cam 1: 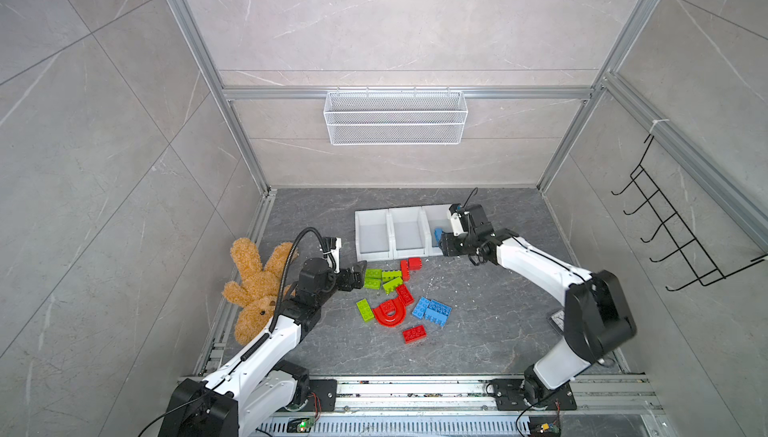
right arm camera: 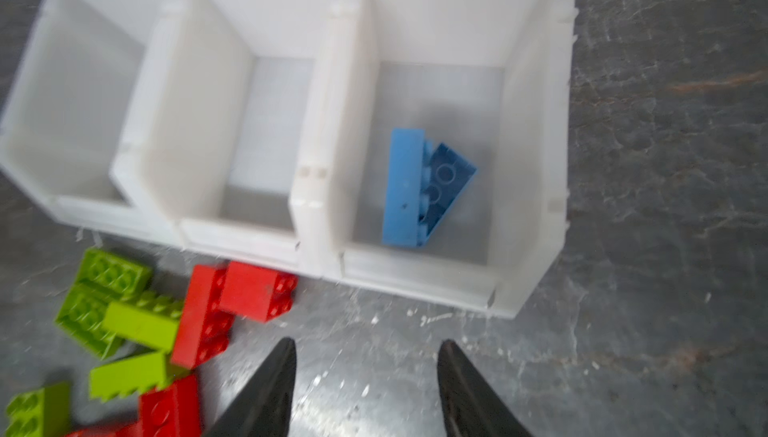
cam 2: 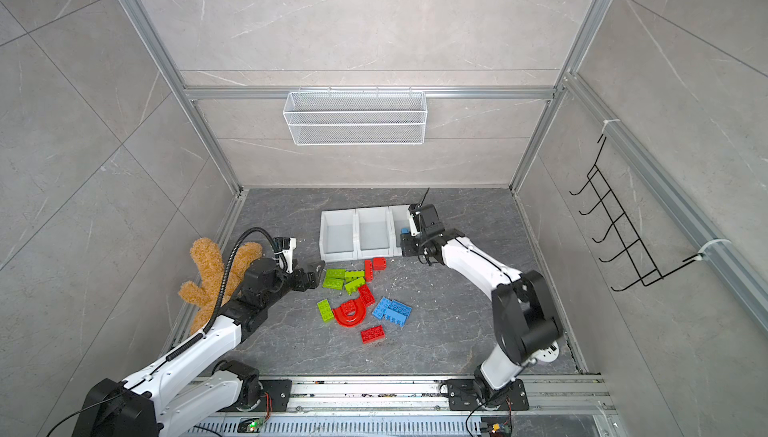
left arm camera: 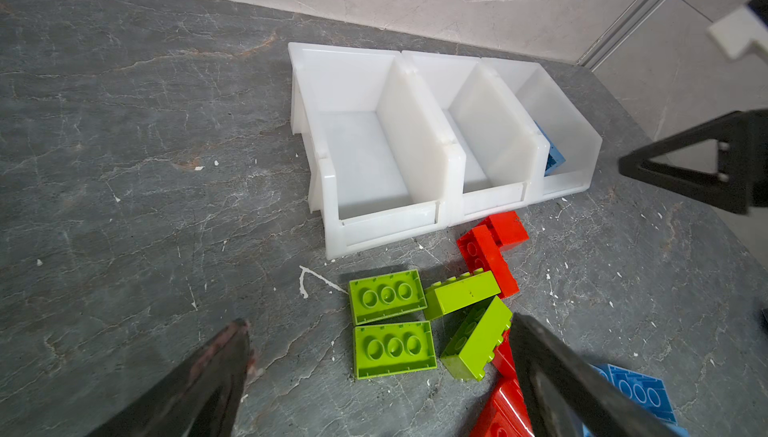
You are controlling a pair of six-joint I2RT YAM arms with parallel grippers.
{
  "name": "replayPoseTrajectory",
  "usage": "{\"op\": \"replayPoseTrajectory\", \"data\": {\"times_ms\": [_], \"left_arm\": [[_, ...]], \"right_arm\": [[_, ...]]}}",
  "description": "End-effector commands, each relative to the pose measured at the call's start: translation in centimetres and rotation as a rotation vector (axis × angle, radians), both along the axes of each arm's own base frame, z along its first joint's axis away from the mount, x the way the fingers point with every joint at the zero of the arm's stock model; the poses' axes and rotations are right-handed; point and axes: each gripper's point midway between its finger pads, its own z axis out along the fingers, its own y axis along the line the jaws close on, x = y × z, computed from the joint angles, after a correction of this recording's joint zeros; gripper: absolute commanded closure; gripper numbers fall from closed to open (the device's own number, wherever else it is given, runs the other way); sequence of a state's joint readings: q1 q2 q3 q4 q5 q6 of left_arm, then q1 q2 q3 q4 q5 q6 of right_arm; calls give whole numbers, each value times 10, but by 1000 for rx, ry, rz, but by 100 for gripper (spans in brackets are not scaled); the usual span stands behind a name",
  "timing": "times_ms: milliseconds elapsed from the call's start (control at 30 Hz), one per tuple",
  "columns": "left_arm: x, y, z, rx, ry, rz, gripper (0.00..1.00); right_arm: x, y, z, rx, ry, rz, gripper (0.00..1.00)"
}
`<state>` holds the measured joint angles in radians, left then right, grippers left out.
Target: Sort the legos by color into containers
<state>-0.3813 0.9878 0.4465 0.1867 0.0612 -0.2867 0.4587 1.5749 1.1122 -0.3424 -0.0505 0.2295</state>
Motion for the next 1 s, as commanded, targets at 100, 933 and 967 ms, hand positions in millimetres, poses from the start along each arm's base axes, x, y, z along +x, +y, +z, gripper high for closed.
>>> {"op": "replayPoseTrajectory", "data": {"times_ms": [100,933,967], "left_arm": [[3,-2,11,-6,-40,-15,0],[2,-3,13,-15,-45,-19,0],[2,-3,13,-14,-45,-18,0]], "right_arm": [[-112,33,-44,-45,216,144,45],[-161,46,-94,-338,316,312,47],[-162,49,-95,-331,324,323,48]]}}
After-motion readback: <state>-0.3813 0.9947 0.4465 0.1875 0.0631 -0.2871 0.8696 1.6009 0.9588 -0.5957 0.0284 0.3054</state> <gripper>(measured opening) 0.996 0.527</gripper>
